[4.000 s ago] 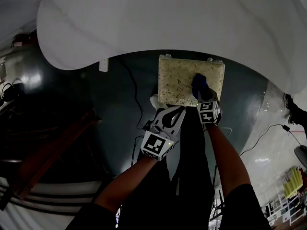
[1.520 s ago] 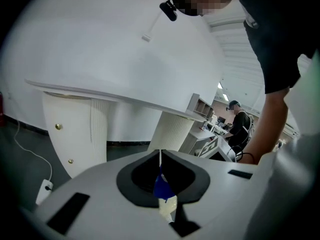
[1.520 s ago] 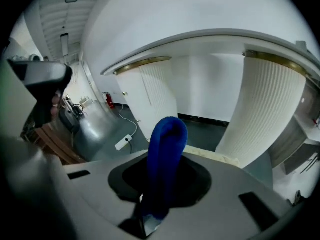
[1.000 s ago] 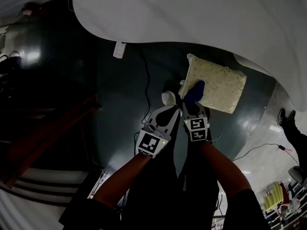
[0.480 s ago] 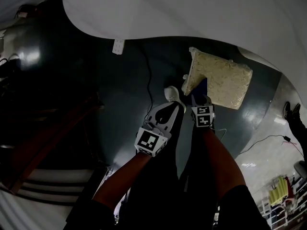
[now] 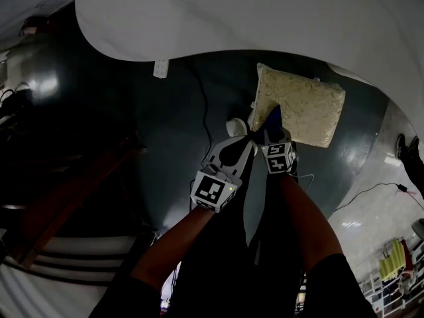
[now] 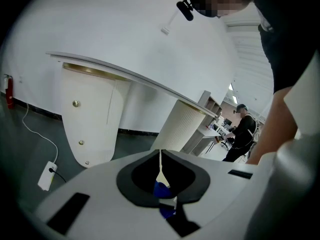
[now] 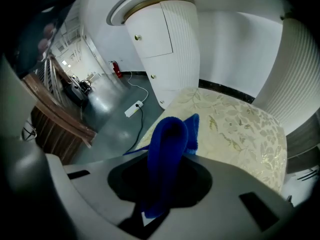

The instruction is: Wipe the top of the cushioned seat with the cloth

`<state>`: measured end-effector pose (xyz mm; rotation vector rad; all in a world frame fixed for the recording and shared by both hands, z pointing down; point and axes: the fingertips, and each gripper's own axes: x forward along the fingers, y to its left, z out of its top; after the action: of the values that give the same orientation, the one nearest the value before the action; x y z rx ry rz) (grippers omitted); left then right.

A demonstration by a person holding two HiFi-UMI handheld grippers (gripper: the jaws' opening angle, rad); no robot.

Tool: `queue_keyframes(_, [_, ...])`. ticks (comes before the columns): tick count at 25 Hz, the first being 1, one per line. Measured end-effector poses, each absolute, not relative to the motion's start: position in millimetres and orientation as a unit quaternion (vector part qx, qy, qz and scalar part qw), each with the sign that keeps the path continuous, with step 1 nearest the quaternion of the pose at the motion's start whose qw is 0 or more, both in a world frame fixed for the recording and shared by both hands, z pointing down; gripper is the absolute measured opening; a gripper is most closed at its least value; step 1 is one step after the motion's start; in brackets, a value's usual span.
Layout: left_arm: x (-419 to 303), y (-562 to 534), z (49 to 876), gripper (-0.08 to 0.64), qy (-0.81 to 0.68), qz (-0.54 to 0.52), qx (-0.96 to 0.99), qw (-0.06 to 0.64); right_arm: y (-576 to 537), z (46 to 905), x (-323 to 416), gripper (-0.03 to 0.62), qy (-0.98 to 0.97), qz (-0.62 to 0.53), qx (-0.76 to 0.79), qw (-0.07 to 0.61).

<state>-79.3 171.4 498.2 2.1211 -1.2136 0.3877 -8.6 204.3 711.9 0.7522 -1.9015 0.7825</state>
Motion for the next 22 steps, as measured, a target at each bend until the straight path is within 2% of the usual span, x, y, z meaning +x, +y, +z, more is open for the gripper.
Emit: queue_keyframes(22, [7,163,490,0.023,-0.408,0.178,0.839,0.313,206,718,96,0.095,-0.749,0.319,0.331,0.478])
